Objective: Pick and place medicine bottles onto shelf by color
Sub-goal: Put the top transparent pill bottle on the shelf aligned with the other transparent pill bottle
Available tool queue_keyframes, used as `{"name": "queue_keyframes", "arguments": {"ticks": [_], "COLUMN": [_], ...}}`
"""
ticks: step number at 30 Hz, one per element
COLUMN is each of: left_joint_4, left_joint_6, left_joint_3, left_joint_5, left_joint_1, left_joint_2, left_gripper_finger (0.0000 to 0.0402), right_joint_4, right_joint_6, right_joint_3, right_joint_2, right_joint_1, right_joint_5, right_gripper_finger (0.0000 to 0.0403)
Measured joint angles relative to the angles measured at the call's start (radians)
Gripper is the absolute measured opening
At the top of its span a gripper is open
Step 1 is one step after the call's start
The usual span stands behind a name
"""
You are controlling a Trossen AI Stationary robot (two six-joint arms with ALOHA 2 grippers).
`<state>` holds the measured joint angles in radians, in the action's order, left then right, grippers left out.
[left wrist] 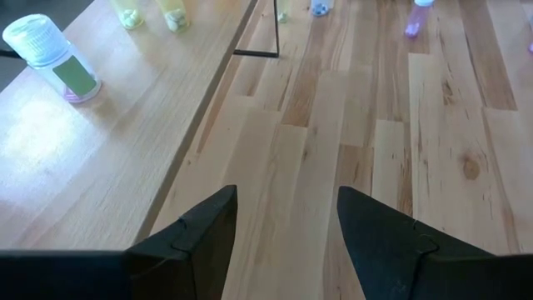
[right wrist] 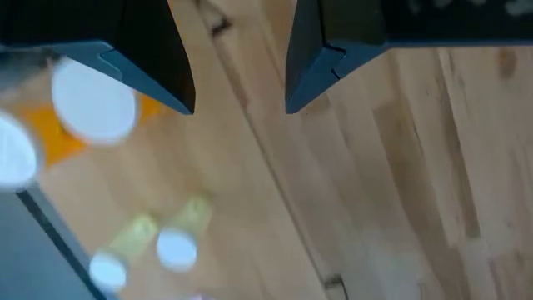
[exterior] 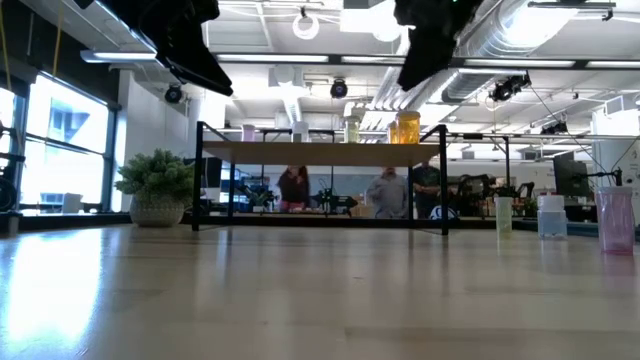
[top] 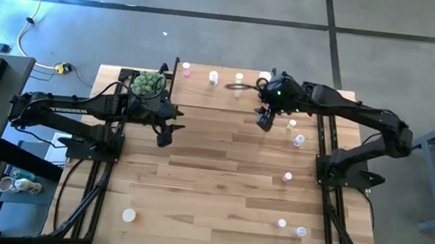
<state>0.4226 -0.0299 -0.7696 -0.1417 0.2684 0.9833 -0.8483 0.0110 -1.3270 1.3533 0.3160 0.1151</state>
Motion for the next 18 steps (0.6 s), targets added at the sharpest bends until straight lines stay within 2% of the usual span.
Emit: {"name": "queue_keyframes", "arguments": {"ticks": [7,11,18], "left_joint_4": [0.003,0.007,0.007], "left_joint_6": [0.000,0.000,0.000], "left_joint_3": [0.000,0.000,0.000], "left_joint_5": [0.000,0.000,-0.001], "left_joint_1": [0.000,0.000,0.000], "left_joint_2": [0.000,0.000,0.000], "left_gripper_finger": [0.0200,0.0200,0.0200], "right_joint_4": [-0.161,-0.157,-0.082], "right_joint_6": [0.163,0.215,0.404], "right_joint_3": [0.000,0.099,0.315], "right_joint_2": [-0.016,-0.037,-0.128], "right_joint_1": [-0.129,-0.198,-0.269], "right_joint_5": [0.169,0.304,0.307], "right_gripper_finger": [0.0179,0.0179,0.0179]}}
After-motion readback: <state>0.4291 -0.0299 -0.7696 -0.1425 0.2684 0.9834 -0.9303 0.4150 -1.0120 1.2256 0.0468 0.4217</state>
